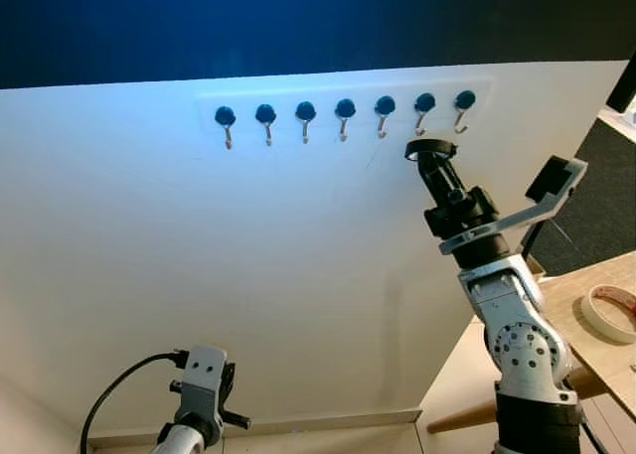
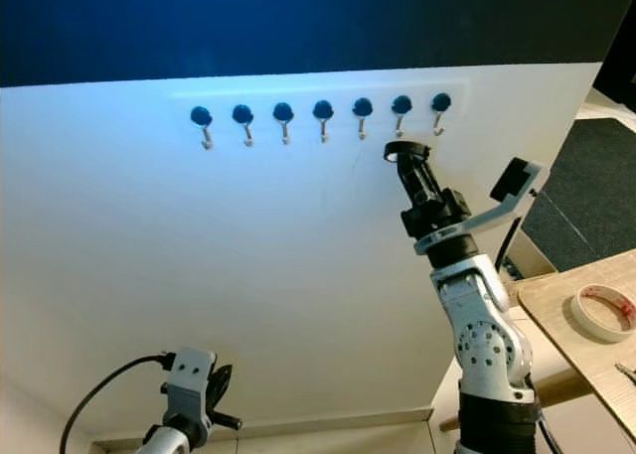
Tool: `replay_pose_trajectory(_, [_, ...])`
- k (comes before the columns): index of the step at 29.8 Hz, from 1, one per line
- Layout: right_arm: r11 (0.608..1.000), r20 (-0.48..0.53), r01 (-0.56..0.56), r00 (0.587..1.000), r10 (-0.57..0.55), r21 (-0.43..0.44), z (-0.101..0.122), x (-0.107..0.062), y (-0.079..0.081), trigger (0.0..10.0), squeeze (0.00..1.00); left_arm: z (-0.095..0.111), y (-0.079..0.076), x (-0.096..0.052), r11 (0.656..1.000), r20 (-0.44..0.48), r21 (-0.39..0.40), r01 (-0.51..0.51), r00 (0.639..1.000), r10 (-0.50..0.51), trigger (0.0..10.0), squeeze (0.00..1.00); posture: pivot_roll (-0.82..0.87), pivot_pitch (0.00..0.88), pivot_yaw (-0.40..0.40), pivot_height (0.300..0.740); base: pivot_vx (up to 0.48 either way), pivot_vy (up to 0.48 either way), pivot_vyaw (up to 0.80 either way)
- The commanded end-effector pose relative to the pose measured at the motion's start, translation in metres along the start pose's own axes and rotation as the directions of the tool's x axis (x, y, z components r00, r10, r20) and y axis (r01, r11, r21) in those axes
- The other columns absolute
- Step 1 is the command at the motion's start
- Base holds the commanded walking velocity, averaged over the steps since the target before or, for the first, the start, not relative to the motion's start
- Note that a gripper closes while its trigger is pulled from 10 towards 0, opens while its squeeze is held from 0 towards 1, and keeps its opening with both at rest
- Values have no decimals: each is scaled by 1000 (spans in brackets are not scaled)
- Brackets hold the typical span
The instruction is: Hang keys on a hook
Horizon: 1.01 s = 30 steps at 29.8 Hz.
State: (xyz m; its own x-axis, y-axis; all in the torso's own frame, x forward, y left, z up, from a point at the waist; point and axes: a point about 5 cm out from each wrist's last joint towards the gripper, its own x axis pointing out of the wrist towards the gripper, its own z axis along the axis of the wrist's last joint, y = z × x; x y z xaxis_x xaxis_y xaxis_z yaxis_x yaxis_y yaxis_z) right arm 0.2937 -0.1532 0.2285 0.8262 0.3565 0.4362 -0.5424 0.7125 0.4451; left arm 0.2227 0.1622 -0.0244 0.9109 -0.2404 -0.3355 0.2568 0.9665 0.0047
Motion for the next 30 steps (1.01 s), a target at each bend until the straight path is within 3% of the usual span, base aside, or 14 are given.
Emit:
replay_pose_trajectory(1, [998,-78,-30,997,26,-52,-13,-3,5,10000,0,-1,-4,0,1000,-7,-10,15,1000,-15,10000,55,11,50,24,740,0,0,0])
replay_pose_trajectory(2, [998,-78,-30,997,26,-52,-13,-3,5,10000,0,-1,-4,0,1000,-7,-10,15,1000,-15,10000,55,11,50,24,740,0,0,0])
replay_pose_trajectory(3, [987,-233,-55,972,19,-148,-35,-11,2,10000,0,2,-6,1,999,6,4,42,999,-42,10000,55,9,51,22,740,0,0,0])
replay_pose_trajectory(4, [987,-233,-55,972,19,-148,-35,-11,2,10000,0,2,-6,1,999,6,4,42,999,-42,10000,55,9,51,22,740,0,0,0])
replay_pose_trajectory(7, [954,-475,-114,879,-33,-277,-76,-35,-11,10000,0,10,-10,4,996,41,23,89,995,-90,10000,31,11,51,20,740,0,0,0])
replay_pose_trajectory(9, [952,-522,-83,849,-88,-294,-90,-44,-20,10000,0,17,-12,6,994,68,26,105,992,-107,10000,20,13,52,19,740,0,0,0])
replay_pose_trajectory(12, [949,-536,5,825,-181,-314,-101,-51,-33,10000,0,26,-12,8,992,104,17,122,987,-123,10000,8,13,52,19,740,0,0,0])
replay_pose_trajectory(16, [908,-539,137,766,-351,-397,-112,-58,-57,10000,0,40,-21,12,968,140,-25,250,960,-244,10000,0,19,52,16,740,0,0,0])
replay_pose_trajectory(22, [905,-546,152,753,-366,-398,-117,-62,-62,10000,0,46,-31,11,929,140,-38,368,923,-360,10000,0,19,52,17,740,0,0,0])
replay_pose_trajectory(26, [906,-571,166,728,-380,-390,-127,-70,-67,10000,0,57,-48,4,837,154,-3,547,828,-540,10000,0,21,53,17,740,0,0,0])
replay_pose_trajectory(30, [924,-571,147,748,-338,-354,-131,-70,-64,10000,0,65,-56,1,800,159,25,599,788,-595,10000,0,20,55,16,740,0,0,0])
